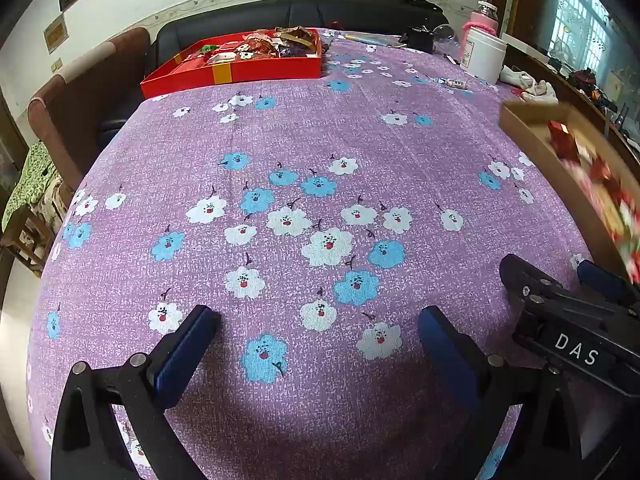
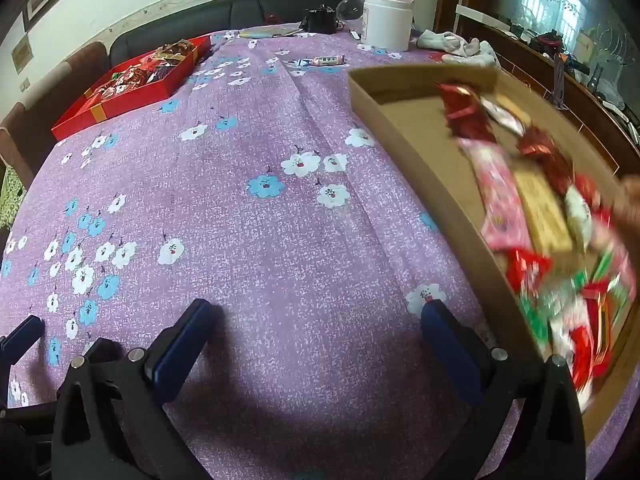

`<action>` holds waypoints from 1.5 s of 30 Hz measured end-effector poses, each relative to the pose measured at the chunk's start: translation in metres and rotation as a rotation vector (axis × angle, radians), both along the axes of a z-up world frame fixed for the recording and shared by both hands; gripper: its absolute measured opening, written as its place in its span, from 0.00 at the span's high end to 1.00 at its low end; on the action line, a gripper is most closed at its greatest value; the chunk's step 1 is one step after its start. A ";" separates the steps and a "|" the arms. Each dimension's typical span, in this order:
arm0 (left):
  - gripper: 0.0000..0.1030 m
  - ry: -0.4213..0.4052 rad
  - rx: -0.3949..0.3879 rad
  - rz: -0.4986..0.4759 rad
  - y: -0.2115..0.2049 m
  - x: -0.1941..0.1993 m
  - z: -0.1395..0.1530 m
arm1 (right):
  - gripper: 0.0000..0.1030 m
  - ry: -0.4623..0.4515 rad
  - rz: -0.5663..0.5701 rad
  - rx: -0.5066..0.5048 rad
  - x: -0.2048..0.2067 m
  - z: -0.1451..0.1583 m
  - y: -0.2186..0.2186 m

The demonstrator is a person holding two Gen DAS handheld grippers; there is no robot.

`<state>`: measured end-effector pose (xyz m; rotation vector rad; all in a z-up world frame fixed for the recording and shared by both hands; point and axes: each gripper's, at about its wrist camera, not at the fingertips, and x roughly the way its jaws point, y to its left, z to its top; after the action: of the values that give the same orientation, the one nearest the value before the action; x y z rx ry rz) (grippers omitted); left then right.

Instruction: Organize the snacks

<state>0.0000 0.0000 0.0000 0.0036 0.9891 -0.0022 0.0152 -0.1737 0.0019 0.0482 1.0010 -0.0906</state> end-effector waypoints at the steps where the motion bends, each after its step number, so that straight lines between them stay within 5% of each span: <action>1: 0.00 0.001 0.001 0.000 0.000 0.000 0.000 | 0.00 0.003 0.000 0.000 0.000 0.000 0.000; 45: 0.00 0.000 0.000 0.000 0.000 0.001 0.000 | 0.00 0.003 0.001 0.000 0.002 0.000 -0.001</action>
<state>0.0006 -0.0003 -0.0002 0.0038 0.9890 -0.0021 0.0170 -0.1743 0.0016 0.0476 1.0042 -0.0901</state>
